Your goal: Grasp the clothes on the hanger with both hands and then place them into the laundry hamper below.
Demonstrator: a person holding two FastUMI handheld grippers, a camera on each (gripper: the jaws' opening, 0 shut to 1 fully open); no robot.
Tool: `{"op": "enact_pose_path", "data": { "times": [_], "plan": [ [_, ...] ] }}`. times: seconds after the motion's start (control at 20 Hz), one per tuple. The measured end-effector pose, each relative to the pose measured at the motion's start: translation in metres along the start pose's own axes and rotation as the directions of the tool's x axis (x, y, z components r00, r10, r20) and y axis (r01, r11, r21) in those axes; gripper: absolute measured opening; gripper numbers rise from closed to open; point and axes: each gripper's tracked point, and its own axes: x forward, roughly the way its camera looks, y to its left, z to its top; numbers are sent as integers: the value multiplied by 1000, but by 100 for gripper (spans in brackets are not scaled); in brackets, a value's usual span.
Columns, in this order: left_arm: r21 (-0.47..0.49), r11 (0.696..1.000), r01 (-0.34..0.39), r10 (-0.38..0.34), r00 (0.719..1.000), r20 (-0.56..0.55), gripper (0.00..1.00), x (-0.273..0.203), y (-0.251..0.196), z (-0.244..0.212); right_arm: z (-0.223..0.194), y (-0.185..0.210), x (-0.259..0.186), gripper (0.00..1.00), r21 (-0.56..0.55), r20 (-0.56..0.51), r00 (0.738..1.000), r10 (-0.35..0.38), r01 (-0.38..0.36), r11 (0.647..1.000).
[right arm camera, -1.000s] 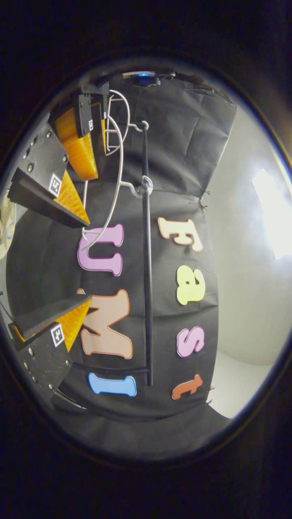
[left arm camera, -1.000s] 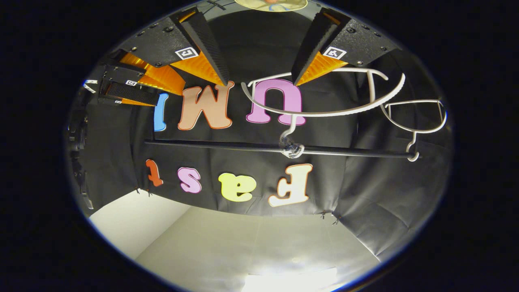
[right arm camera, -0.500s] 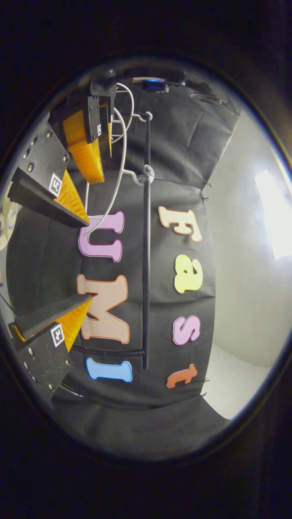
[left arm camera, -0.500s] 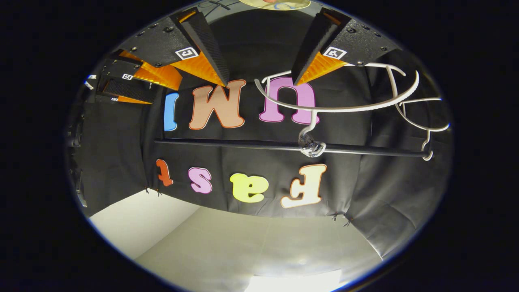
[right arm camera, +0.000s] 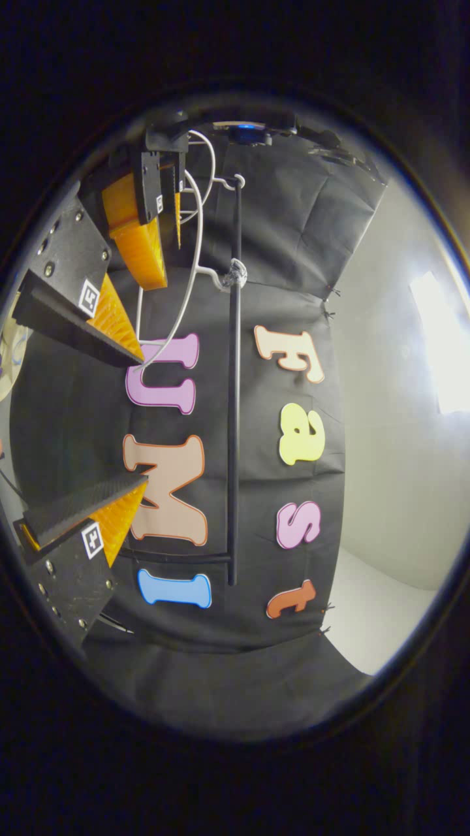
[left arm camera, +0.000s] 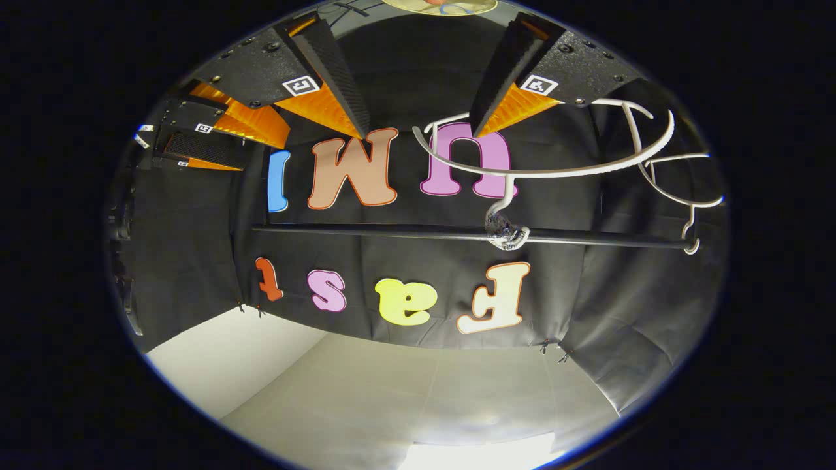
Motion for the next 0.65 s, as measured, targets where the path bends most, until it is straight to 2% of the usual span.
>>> {"op": "enact_pose_path", "data": {
  "times": [0.65],
  "plan": [
    [-5, 1000, 10, -10, 1000, -9, 92, -2, -2, -5, -3, -5, -5, 97, -9, -7, 1000, -21, 21, 1000]
  ]
}}
